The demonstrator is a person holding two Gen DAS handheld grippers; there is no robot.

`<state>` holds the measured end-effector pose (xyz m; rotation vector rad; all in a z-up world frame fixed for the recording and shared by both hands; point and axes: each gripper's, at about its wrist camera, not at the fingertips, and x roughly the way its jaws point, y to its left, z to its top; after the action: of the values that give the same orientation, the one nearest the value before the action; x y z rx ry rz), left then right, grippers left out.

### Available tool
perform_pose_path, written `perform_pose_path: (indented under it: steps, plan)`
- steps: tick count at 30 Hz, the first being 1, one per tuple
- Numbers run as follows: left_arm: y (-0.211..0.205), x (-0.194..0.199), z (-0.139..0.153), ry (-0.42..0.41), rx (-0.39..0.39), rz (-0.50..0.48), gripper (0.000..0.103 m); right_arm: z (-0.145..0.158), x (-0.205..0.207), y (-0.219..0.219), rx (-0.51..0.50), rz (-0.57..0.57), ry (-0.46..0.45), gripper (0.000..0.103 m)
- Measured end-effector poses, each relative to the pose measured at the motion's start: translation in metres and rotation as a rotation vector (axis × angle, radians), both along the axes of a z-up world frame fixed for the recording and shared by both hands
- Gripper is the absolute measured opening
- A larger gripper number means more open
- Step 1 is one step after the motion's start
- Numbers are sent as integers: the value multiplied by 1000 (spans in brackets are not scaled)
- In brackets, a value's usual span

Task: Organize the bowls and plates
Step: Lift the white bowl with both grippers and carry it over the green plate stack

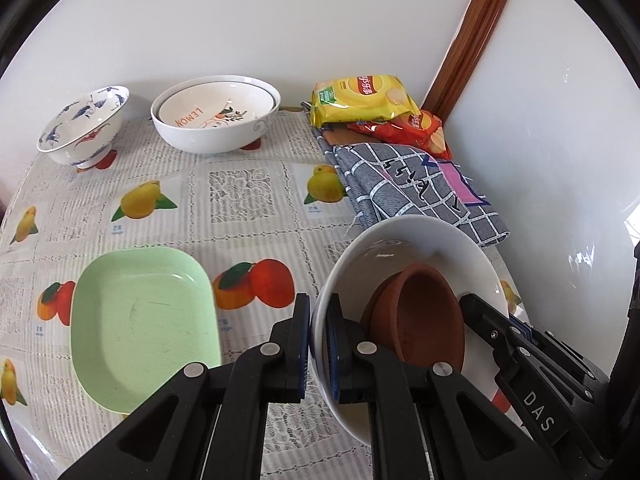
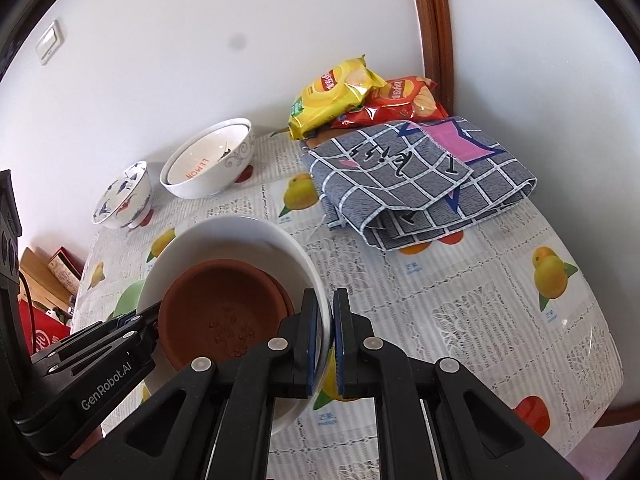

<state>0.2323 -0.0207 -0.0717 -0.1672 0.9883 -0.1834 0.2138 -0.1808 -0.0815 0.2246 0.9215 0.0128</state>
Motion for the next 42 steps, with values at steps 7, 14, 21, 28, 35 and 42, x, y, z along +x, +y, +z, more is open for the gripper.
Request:
perform_pose_path:
  steps: [7,14,21,28,35,42]
  plan:
    - [17,1,6,-7,-5,11,8,8,3,17,-8,14,-11,8]
    - [34,2,10,-17,-7,32,8,14,6,35,-15,35,-23,8]
    - [53,1,13,-24,-11,57,8,17,8,53,-15,58,-30,8]
    - [72,-1,10,-21,-18,87,8,15,11,70,-16,87,-30,8]
    - [88,-4,9,-21,-20,111,8,15,14,88,-16,110,-29,8]
    - [102,-6,9,-22,-25,133,8,14,16,103,-16,133,-29,8]
